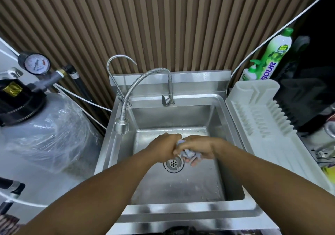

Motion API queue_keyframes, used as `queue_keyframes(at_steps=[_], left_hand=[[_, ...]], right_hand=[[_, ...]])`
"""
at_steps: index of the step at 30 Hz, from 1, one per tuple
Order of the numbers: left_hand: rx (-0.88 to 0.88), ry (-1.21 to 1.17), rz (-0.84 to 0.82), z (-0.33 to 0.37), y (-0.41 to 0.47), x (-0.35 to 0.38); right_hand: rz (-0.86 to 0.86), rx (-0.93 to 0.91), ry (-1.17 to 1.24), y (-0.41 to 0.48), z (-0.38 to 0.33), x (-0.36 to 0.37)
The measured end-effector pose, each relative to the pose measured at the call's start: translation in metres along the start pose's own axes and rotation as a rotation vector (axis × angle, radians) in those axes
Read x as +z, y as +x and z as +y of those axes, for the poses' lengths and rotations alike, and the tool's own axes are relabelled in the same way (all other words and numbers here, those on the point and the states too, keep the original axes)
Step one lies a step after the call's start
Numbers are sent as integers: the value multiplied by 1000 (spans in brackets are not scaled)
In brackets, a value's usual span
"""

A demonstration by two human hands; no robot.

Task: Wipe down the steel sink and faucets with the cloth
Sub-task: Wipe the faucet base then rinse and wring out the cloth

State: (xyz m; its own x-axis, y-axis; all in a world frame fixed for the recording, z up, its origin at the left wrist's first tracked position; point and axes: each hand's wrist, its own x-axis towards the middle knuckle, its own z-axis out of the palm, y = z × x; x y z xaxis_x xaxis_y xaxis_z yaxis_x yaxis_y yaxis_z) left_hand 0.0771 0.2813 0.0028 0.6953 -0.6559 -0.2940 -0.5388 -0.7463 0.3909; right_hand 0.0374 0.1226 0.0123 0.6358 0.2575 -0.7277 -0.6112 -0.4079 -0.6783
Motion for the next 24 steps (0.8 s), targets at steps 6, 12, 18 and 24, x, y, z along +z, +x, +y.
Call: queue_keyframes(at_steps=[6, 12, 18, 24], left_hand=[[145, 355, 157, 16, -4, -13], [100, 576, 24, 18, -6, -15], [9, 543, -62, 19, -3, -12], [-58, 442, -69, 16, 5, -7]], right_hand=[[-271, 62, 278, 0, -9, -8], [72, 4, -163, 19, -8, 14], [311, -76, -426, 28, -4, 24], [410, -104, -682, 31, -5, 22]])
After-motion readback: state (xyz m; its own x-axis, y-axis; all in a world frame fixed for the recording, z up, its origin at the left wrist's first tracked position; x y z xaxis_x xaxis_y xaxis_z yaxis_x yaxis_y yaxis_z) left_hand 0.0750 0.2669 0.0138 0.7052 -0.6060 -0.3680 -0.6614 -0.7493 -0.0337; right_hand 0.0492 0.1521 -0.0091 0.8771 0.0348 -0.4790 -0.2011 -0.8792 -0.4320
